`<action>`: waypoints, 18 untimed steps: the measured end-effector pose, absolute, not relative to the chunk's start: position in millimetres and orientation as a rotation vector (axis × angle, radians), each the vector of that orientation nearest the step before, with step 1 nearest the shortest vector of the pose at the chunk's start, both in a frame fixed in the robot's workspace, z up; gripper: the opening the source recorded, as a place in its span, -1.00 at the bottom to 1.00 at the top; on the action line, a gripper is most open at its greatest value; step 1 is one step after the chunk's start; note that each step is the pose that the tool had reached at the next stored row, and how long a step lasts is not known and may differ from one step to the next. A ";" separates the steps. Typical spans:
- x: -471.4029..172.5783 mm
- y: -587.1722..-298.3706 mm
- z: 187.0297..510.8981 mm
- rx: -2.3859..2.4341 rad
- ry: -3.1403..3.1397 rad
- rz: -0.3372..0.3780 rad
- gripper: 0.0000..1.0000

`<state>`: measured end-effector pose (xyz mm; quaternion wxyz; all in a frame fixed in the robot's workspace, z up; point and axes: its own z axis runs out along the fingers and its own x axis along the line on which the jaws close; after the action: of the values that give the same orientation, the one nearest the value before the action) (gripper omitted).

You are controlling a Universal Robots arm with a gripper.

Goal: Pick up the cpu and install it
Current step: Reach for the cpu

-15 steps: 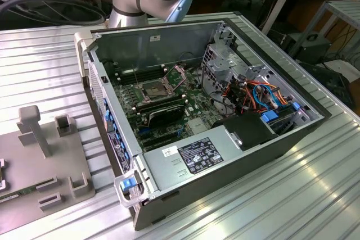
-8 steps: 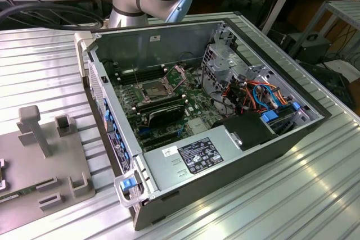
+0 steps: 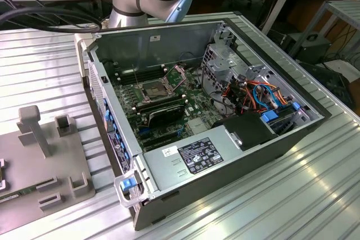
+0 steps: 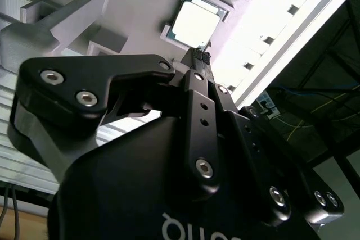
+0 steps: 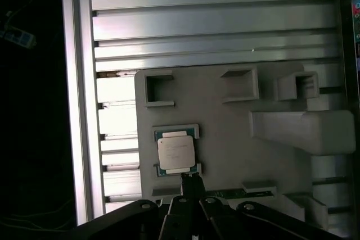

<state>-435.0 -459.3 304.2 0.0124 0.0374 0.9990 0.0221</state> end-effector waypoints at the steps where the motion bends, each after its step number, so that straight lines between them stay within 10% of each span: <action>1: -435.5 -459.3 303.4 0.117 3.114 0.069 -0.79; 18: -439.5 -459.3 271.6 0.088 3.115 0.069 -0.79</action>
<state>-439.5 -459.3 271.6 0.0121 0.0282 0.9993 0.0221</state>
